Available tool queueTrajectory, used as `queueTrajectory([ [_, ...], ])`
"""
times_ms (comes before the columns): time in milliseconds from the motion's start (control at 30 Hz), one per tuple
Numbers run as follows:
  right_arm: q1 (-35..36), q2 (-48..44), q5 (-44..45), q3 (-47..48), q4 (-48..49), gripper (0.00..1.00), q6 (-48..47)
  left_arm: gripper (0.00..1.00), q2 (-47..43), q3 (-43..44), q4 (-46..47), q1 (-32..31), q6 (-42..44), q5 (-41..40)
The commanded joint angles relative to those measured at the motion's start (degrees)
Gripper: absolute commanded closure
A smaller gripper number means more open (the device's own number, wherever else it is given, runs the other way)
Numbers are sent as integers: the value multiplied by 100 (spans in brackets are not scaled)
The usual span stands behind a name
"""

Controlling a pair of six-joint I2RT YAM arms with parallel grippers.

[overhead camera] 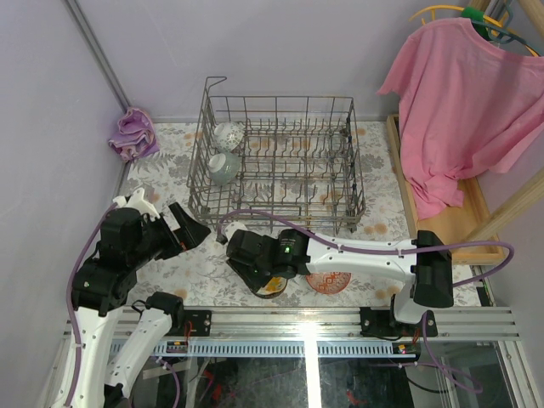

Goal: Load the bowls into the dish rack
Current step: Adjust the bowl at the center of the board, then pick up the bowl from the center of the board.

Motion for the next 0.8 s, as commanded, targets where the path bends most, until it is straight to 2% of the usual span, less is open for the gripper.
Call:
queueTrajectory([
  [0, 90, -11, -218, 40, 99, 58, -28, 0, -45, -59, 203, -37, 44, 470],
  [333, 165, 285, -97, 11, -16, 57, 16, 0, -72, -146, 226, -32, 30, 471],
  [433, 174, 307, -93, -30, 4, 61, 22, 0, -80, -178, 239, -37, 18, 474],
  [467, 174, 300, -102, -52, 21, 63, 24, 0, -81, -183, 239, -36, 21, 482],
  [633, 174, 213, -94, -56, 81, 88, 26, 0, -101, -213, 261, -33, 13, 475],
  [767, 174, 53, -149, 5, 124, 99, 22, 0, -138, -239, 261, -37, 4, 476],
])
